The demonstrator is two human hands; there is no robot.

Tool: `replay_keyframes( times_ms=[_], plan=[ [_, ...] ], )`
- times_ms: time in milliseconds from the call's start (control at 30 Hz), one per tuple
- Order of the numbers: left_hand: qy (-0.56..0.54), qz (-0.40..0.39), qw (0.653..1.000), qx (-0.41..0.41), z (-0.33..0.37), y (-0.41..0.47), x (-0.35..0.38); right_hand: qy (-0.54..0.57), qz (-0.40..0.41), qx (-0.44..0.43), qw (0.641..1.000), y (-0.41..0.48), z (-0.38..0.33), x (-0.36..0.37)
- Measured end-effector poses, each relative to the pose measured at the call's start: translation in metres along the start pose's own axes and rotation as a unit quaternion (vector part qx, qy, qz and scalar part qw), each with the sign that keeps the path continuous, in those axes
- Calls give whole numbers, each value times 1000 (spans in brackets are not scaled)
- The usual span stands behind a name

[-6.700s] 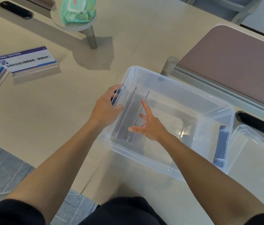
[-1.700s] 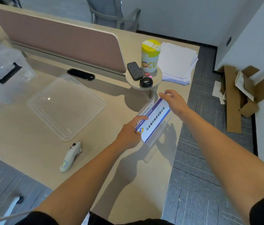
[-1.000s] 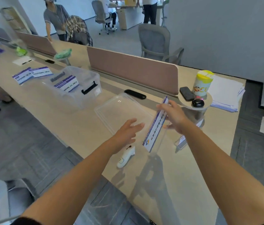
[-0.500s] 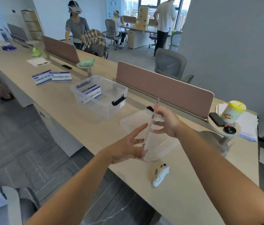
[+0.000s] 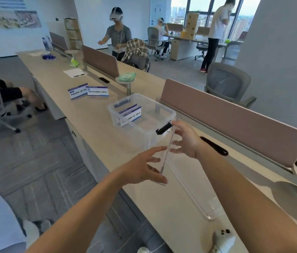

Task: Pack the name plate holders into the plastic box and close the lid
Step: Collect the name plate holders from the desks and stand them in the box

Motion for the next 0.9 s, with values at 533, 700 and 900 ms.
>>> replay_keyframes(
  times_ms=[533,700,900],
  plan=[
    [206,140,967,-54,-41,133,-181,-182,-113,-50,975,201,-84,45],
    [193,172,966,-22,-60,177,-225,-145,-109,-74,981,236,-88,58],
    [177,129,976,17,-83,233,-274,-165,-37,-104,980,284,-95,65]
  ],
)
Point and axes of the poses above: each hand's wrist, its own y-axis towards the middle knuckle, its own x-axis out of the palm, z = x × y, the point moved 4 cm from there along y, towards the middle knuckle, and after that the axes turned 3 degrees about -z, right-handed, at the moved point
